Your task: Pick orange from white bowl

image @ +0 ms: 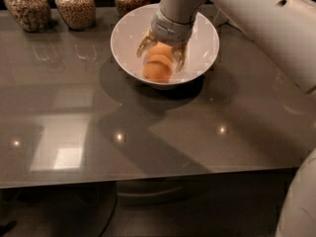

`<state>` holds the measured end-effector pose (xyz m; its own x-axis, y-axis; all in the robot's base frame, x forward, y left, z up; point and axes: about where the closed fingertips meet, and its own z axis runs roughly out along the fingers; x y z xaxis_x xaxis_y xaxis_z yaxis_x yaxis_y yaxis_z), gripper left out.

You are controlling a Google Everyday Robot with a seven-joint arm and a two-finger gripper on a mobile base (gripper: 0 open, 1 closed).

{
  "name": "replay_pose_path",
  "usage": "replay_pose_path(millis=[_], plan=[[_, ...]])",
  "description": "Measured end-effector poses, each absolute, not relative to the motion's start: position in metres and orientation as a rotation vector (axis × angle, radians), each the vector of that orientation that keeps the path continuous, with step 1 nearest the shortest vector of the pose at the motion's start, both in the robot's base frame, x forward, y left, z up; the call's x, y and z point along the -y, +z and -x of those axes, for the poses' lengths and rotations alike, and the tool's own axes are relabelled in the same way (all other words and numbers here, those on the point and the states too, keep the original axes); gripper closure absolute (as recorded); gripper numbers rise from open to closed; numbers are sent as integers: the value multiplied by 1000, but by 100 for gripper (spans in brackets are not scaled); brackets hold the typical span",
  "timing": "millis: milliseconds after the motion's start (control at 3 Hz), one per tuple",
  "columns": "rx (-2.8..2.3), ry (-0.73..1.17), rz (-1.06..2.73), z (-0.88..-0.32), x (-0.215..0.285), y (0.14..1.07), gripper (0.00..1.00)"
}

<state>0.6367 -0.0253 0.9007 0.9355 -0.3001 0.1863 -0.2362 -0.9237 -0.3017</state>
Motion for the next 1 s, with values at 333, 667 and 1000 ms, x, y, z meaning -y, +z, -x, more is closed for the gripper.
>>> replay_pose_path(millis=[333,667,1000], plan=[[-382,-334,2836,-640,25,892,31],[-369,-333,2851,-644,24,884,31],[-356,-344,2862,-648,24,877,31]])
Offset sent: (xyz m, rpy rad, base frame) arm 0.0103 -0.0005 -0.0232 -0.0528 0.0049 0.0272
